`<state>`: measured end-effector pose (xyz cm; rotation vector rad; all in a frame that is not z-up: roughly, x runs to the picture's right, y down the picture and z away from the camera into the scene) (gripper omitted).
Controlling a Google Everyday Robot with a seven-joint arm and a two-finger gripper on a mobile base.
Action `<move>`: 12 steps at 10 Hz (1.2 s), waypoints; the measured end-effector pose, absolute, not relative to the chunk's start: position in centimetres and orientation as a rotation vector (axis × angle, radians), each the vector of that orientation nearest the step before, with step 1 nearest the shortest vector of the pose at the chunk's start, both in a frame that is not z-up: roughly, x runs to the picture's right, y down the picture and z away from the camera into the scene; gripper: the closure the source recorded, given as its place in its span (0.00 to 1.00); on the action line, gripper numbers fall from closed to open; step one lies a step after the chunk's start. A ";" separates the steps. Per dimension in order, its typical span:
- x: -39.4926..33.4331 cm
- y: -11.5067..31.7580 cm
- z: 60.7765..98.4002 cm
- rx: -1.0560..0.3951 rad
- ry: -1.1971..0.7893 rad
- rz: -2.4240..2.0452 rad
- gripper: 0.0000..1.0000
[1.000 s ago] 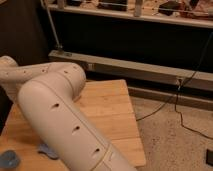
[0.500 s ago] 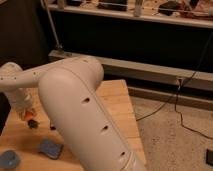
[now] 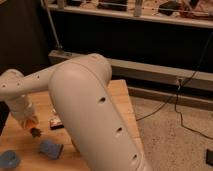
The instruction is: Place the pepper in the ceramic cup
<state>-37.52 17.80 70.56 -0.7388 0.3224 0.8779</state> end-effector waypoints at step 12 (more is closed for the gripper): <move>-41.6 21.0 64.6 -1.082 -0.022 0.763 1.00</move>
